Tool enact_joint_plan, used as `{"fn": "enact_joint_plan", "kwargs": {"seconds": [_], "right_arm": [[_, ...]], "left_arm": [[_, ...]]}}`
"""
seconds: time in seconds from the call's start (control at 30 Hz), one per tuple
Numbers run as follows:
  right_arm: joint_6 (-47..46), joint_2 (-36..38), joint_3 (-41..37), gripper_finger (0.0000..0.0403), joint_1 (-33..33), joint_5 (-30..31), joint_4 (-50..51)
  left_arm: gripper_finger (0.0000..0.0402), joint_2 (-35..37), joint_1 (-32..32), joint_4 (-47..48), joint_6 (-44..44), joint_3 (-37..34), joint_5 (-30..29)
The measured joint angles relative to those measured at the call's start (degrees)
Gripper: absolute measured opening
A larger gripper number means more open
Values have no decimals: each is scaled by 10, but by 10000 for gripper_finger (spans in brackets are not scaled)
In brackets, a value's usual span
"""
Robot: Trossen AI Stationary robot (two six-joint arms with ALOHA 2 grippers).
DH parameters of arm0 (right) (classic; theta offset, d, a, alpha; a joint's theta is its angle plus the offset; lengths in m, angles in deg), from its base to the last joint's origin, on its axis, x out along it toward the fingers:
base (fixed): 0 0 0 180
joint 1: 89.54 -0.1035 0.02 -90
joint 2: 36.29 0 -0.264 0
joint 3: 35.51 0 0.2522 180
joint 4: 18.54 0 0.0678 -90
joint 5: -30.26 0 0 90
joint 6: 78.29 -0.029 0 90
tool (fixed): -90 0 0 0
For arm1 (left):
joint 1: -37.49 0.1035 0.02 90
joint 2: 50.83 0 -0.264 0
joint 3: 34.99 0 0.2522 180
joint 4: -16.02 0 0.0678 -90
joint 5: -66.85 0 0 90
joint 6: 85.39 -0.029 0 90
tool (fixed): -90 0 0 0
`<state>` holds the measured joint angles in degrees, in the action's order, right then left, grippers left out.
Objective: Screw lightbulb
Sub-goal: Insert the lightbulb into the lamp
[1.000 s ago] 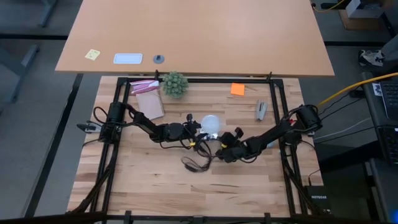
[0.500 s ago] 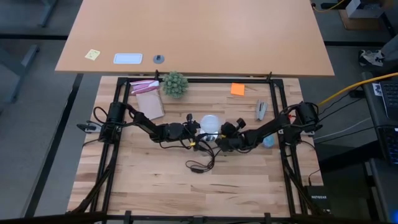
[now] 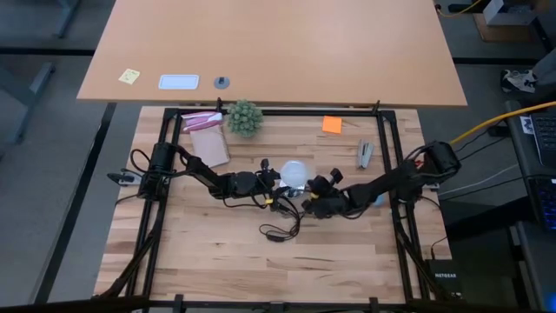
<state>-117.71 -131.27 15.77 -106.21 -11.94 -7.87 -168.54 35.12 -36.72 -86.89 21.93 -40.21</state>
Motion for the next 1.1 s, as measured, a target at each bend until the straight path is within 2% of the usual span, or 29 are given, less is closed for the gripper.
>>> {"fn": "enact_joint_plan", "kwargs": {"seconds": [0.1,0.27,0.33,0.47,0.6,1.1], "right_arm": [[9,13,0,24,-20,-40,-1],[5,6,1,24,-41,-142,-4],[-2,-7,0,24,-46,-152,-2],[-11,-40,0,24,-47,-134,-1],[-21,-63,1,24,-33,-79,-3],[-20,-65,-43,24,67,-5,-14]], "left_arm": [[159,0,0,0,0,0,0],[159,0,0,0,0,0,0],[159,0,0,0,0,0,0],[159,0,0,0,0,0,0],[159,0,0,0,0,0,0],[159,0,0,1,-6,0,-2]]}}
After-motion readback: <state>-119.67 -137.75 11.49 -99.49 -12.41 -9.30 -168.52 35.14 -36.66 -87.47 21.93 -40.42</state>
